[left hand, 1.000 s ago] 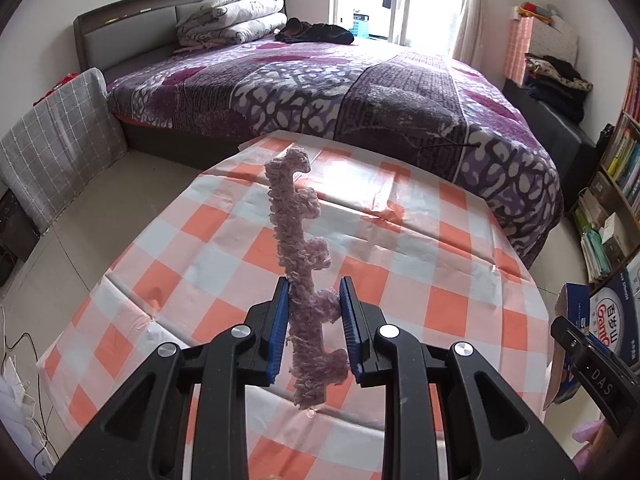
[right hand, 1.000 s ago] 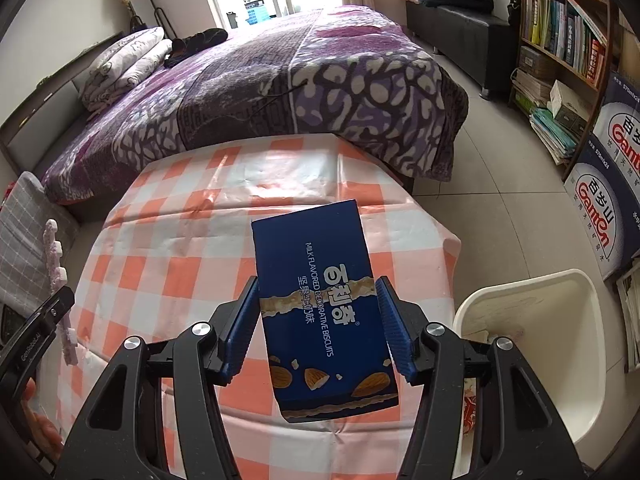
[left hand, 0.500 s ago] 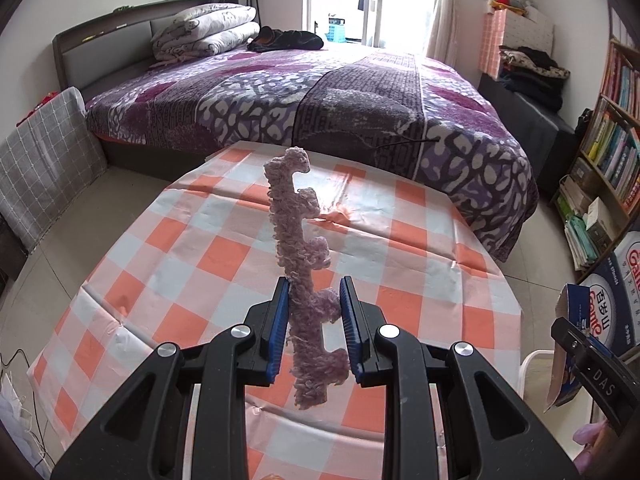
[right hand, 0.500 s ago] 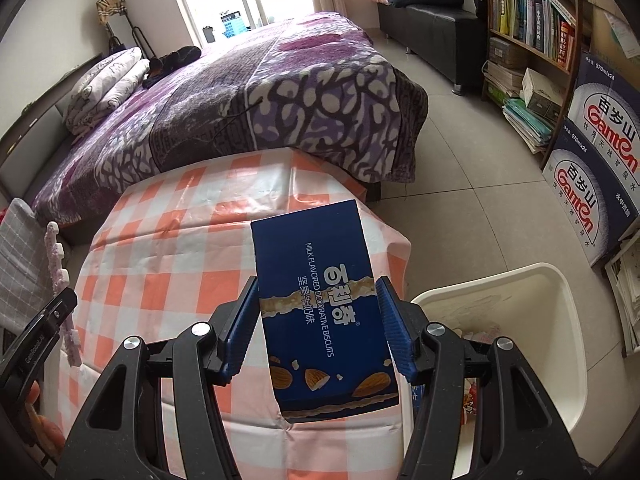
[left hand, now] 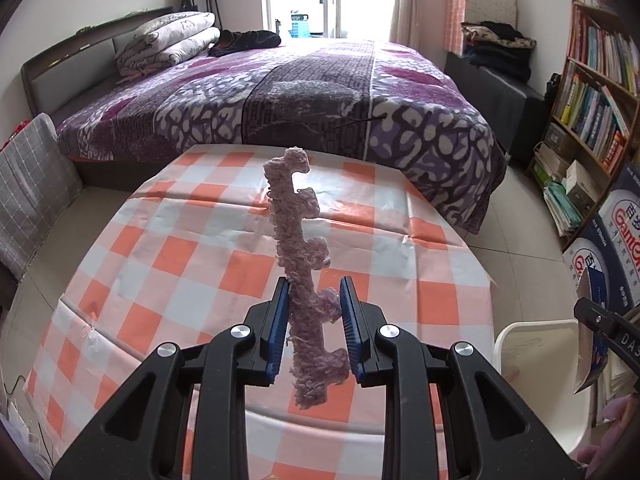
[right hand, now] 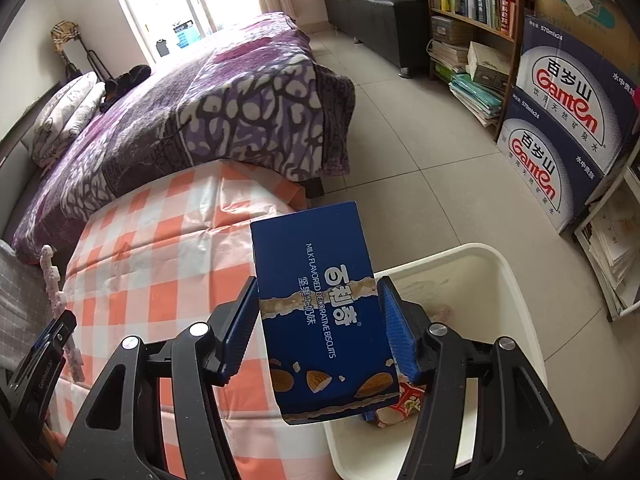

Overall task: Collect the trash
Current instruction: 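Carry the blue box and pink strip over the bin and release both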

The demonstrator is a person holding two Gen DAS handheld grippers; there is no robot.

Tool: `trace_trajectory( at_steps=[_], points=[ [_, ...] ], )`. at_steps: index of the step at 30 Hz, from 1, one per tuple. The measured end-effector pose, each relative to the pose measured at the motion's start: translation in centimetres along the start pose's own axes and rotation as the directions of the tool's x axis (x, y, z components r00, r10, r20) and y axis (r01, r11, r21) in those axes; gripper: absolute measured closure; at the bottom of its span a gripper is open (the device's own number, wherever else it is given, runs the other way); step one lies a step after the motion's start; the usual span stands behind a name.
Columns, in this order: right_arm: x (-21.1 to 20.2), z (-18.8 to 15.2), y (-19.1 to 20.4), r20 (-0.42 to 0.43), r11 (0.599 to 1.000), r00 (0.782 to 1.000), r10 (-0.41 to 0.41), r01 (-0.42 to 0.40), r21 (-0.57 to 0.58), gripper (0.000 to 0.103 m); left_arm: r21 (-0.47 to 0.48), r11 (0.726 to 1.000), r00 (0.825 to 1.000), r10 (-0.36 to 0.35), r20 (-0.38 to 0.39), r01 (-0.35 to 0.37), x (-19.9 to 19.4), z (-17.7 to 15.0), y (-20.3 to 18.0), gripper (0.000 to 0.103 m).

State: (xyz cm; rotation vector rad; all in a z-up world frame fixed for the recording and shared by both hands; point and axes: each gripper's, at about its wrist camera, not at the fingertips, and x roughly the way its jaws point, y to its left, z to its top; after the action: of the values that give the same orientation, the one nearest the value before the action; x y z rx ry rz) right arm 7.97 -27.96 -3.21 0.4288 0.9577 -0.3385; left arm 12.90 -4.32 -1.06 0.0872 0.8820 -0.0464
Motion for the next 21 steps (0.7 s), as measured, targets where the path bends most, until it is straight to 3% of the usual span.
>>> trace_trajectory(
  at_steps=[3, 8, 16, 21],
  points=[
    [-0.4, 0.2, -1.7, 0.0, 0.999, 0.999, -0.033, 0.033, 0.03, 0.043, 0.025, 0.999, 1.0, -0.022, -0.008, 0.022, 0.0, -0.4, -1.3, 0.077],
    [-1.2, 0.5, -4.5, 0.023, 0.994, 0.998, -0.062, 0.059, 0.088, 0.032, 0.058, 0.996, 0.998, -0.061, -0.026, 0.062, 0.0, -1.1, -3.4, 0.077],
    [-2.7, 1.0, -8.9, 0.048, 0.983, 0.996, -0.073, 0.064, 0.174, 0.029, 0.125, 0.981, 0.988, -0.142, -0.063, 0.149, -0.4, -2.8, -8.2, 0.077],
    [-3.7, 1.3, -11.1, 0.072, 0.973, 0.994, -0.081, 0.064, 0.221, 0.029, 0.17, 0.958, 0.97, -0.217, -0.106, 0.233, -0.7, -4.3, -12.4, 0.076]
  ],
)
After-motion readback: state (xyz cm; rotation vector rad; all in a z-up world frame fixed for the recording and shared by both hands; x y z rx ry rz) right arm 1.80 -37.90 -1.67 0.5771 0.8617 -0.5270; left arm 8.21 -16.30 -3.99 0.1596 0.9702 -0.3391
